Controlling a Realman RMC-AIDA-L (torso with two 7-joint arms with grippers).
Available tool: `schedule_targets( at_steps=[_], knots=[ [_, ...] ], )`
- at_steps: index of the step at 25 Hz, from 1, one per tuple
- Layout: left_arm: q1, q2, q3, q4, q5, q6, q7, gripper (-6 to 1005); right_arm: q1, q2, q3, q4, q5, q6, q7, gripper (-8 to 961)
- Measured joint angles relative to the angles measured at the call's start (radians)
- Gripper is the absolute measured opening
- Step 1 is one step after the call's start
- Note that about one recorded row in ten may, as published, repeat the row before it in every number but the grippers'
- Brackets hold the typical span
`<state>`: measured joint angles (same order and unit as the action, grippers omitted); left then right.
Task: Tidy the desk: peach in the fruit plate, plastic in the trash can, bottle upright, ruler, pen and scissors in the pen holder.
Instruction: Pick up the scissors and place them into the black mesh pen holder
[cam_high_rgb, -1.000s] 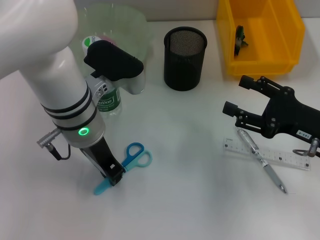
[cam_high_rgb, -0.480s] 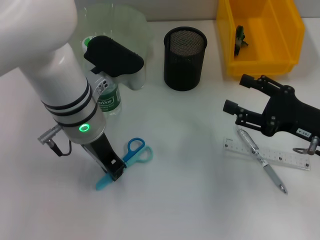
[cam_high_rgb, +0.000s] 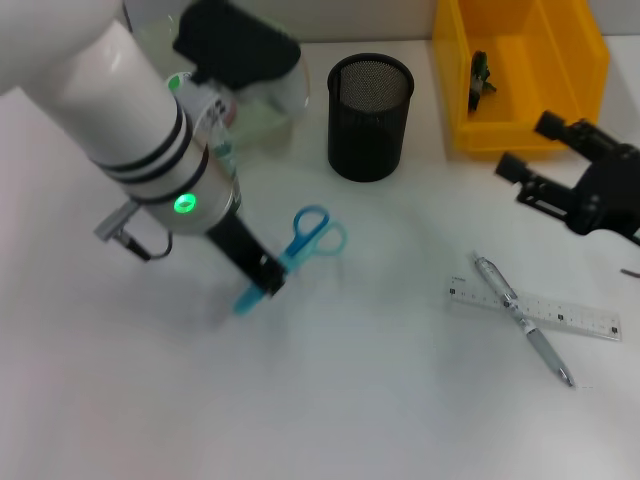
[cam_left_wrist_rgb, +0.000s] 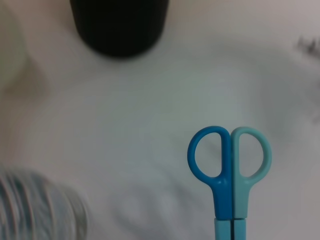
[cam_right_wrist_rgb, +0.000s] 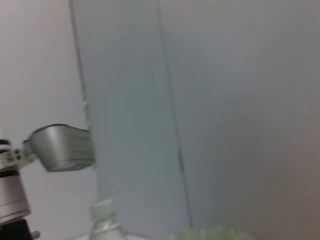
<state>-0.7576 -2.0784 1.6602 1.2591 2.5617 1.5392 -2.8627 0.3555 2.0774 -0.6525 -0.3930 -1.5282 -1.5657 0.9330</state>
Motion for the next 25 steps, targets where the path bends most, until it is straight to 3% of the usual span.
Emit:
schedule_targets(
  at_steps=[6,12,20,25],
  knots=[
    [0.010,0.001,-0.036,0.045,-0.044,-0.092,0.044,208,-0.024,-0.001,0.074,0.006,0.001,-0.017,0.007,819],
    [0.033,0.003,-0.066,0.051,-0.185,-0.269,0.166,210,-0.047,0.000,0.112,0.007,0.002,-0.037,0.012,818],
    [0.127,0.004,-0.084,0.042,-0.483,-0.554,0.447,212,-0.065,0.001,0.117,0.006,0.002,-0.041,0.018,818],
    [0.184,0.002,-0.075,-0.035,-0.784,-0.707,0.740,214,-0.066,0.002,0.117,0.006,0.002,-0.042,0.019,818]
  ],
)
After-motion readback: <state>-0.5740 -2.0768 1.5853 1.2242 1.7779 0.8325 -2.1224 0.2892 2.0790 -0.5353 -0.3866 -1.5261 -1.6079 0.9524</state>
